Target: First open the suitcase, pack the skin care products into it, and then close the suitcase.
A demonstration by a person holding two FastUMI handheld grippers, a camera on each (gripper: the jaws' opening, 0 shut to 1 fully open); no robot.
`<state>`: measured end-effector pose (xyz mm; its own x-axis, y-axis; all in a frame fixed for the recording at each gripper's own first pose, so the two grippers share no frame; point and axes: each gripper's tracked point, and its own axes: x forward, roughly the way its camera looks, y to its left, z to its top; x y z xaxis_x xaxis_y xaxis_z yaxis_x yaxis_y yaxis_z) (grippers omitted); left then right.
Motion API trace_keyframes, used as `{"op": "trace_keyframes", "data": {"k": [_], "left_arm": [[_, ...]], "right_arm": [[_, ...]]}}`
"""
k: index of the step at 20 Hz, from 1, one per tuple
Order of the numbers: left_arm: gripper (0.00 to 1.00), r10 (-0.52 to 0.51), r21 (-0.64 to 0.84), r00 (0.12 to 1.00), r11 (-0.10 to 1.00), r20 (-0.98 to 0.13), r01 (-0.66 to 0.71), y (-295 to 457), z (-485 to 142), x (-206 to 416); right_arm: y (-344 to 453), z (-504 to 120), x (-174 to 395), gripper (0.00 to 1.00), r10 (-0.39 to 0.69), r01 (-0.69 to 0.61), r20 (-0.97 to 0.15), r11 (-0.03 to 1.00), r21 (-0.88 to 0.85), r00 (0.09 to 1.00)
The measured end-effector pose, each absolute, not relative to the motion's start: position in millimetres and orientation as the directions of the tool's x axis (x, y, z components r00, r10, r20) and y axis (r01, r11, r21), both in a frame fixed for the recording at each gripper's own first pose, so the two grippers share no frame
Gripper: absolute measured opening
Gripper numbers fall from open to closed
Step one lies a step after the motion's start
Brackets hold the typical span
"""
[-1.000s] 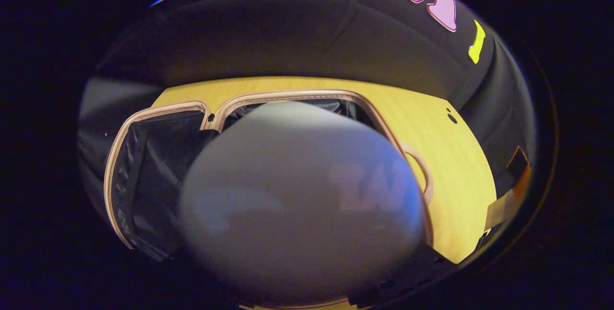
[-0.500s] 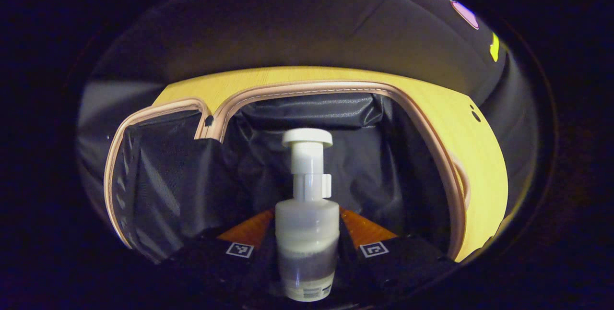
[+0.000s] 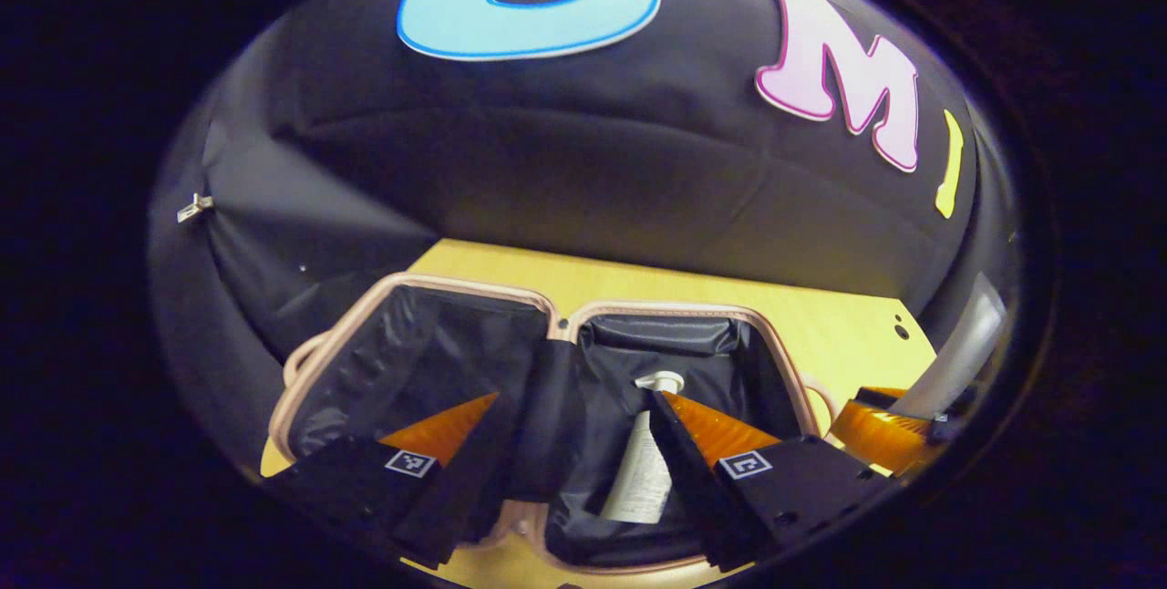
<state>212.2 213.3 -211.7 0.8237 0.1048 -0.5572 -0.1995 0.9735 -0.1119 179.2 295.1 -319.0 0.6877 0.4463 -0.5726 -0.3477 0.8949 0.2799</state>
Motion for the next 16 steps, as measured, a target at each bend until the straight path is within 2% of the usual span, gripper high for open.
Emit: {"op": "trace_keyframes", "data": {"k": [1,2,3,4,7,8,9,10,12,13,14,15,16], "left_arm": [[0.96,0.117,-0.111,0.838,0.972,-0.533,-0.207,222.2,-197.5,197.8],[0.96,0.124,-0.106,0.848,0.973,-0.515,-0.207,230.1,-186.6,181.2],[0.96,0.141,-0.093,0.856,0.972,-0.497,-0.214,239.1,-178.6,165.4],[0.96,0.157,-0.08,0.864,0.972,-0.479,-0.221,247.8,-172.7,151.4],[0.96,0.179,-0.073,0.88,0.969,-0.44,-0.234,260.1,-156.7,113.3],[0.96,0.18,-0.07,0.883,0.97,-0.433,-0.232,262.9,-153.8,102.6],[0.96,0.181,-0.067,0.883,0.97,-0.433,-0.232,266.3,-152.7,92.5],[0.96,0.182,-0.07,0.883,0.97,-0.432,-0.233,268.9,-151.6,82.9],[0.96,0.175,-0.088,0.885,0.968,-0.432,-0.234,272.3,-149.9,69.2],[0.96,0.179,-0.094,0.883,0.966,-0.433,-0.242,276.6,-151.2,61.7],[0.96,0.185,-0.095,0.884,0.964,-0.43,-0.248,281.8,-150.1,57.0],[0.92,0.194,-0.091,0.882,0.962,-0.429,-0.256,286.3,-149.7,51.1],[0.92,0.207,-0.083,0.88,0.96,-0.428,-0.267,292.9,-149.6,45.9]], "right_arm": [[298.9,-328.3,177.7,0.37,0.44,-0.347,-0.592,0.898,0.272,0.675],[303.3,-339.0,175.0,0.37,0.434,-0.339,-0.618,0.901,0.272,0.656],[308.8,-351.7,171.6,0.32,0.429,-0.329,-0.649,0.902,0.279,0.628],[313.1,-366.7,167.5,0.37,0.417,-0.31,-0.684,0.908,0.282,0.599],[321.7,-395.8,155.7,0.37,0.367,-0.239,-0.778,0.929,0.282,0.509],[325.0,-403.2,153.0,0.31,0.354,-0.222,-0.8,0.934,0.279,0.485],[327.4,-409.0,152.8,0.37,0.327,-0.221,-0.815,0.943,0.248,0.479],[326.4,-414.3,152.6,0.37,0.292,-0.229,-0.831,0.952,0.205,0.473],[328.0,-419.6,155.2,0.37,0.238,-0.249,-0.849,0.96,0.131,0.472],[331.5,-420.8,152.6,0.29,0.224,-0.243,-0.859,0.962,0.121,0.46],[334.5,-422.3,152.4,0.38,0.211,-0.226,-0.864,0.967,0.117,0.456],[337.8,-421.8,154.0,0.41,0.203,-0.206,-0.862,0.972,0.117,0.465],[341.3,-418.2,157.0,0.42,0.195,-0.187,-0.854,0.975,0.118,0.482]]}}
